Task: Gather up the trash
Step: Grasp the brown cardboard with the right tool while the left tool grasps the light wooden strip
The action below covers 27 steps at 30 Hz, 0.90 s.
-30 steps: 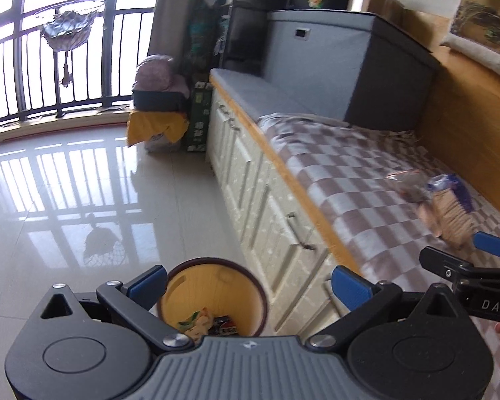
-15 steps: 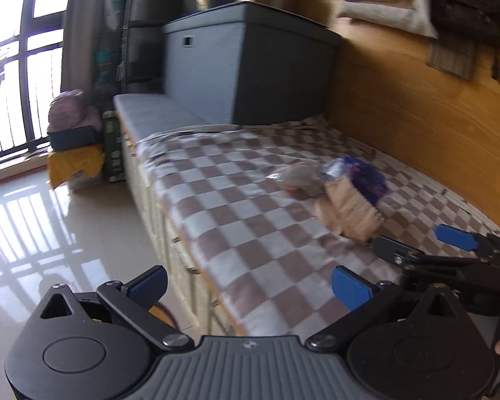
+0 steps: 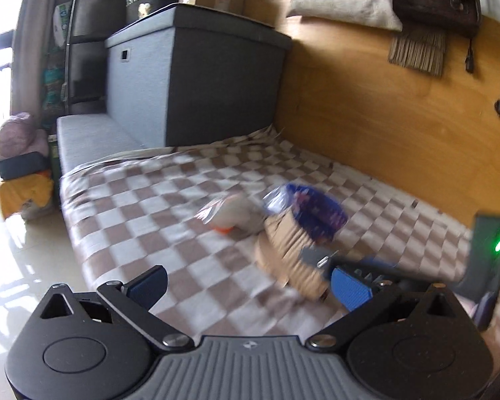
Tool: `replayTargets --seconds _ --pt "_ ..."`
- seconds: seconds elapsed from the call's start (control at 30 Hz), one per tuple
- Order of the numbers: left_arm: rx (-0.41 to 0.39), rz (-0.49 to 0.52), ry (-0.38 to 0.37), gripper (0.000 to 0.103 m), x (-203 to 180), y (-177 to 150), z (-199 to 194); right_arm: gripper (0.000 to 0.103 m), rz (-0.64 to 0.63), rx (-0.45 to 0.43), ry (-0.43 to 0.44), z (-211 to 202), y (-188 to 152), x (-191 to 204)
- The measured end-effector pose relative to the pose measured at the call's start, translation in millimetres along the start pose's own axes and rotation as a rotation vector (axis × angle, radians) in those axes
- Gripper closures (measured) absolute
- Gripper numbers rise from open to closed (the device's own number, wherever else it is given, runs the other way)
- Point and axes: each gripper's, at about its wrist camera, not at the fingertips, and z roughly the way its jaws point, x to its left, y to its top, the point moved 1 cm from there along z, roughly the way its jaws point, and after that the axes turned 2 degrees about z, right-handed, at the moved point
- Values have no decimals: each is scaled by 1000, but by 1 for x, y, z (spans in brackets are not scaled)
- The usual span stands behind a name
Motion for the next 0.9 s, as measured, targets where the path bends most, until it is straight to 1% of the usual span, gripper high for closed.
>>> replayTargets --seconds 0.03,0.1,0.13,0.17,0.23,0.27,0.33,0.37,0.43,0.47,0.5,0.53,0.57,0.6,0.67,0.7,0.77,0.87,0.9 --pt "-6 -5 -18 0 0 4 5 5 18 5 13 7 -1 -2" --pt "-19 -6 -48 0 -1 11 15 18 49 23 36 18 -3 -5" --pt "-19 -5 -57 0 -4 15 22 23 62 32 48 21 -3 -6" --pt "-18 -1 -66 0 -5 19 28 33 78 34 59 23 -3 -8" --pt "-22 15 -80 0 -11 28 40 40 106 29 71 21 -4 -13" --pt "-22 31 -85 0 -14 32 46 47 109 29 76 19 -5 -16" --pt "-22 64 -86 0 -20 40 58 50 111 32 81 12 -6 -20" --pt "-19 75 -87 0 -23 43 65 54 104 26 72 8 -7 -22" --pt "-11 85 -94 0 -27 50 77 56 85 7 33 -4 -5 -25" --pt "-4 89 -93 0 -30 53 83 66 78 -6 18 -8 -3 -26" --pt "0 94 -95 0 -33 54 88 79 84 -20 26 -13 -1 -29" --pt "2 102 -99 0 -35 55 93 84 116 -26 54 -17 2 -33" --pt "4 112 -102 0 -38 56 97 94 130 -27 56 -21 4 -36" --pt "7 121 -105 0 -40 57 101 100 121 -38 37 -24 6 -37" --pt "10 127 -112 2 -43 57 107 100 108 -55 -13 -29 9 -42" --pt "12 126 -115 3 -44 56 111 100 124 -59 -10 -31 11 -47" --pt "27 132 -121 15 -47 55 119 100 150 -72 -9 -35 13 -55" --pt "73 142 -84 24 -52 50 132 100 160 -82 -26 -37 14 -61" --pt "86 141 -73 24 -53 47 135 100 166 -82 -25 -37 14 -64"
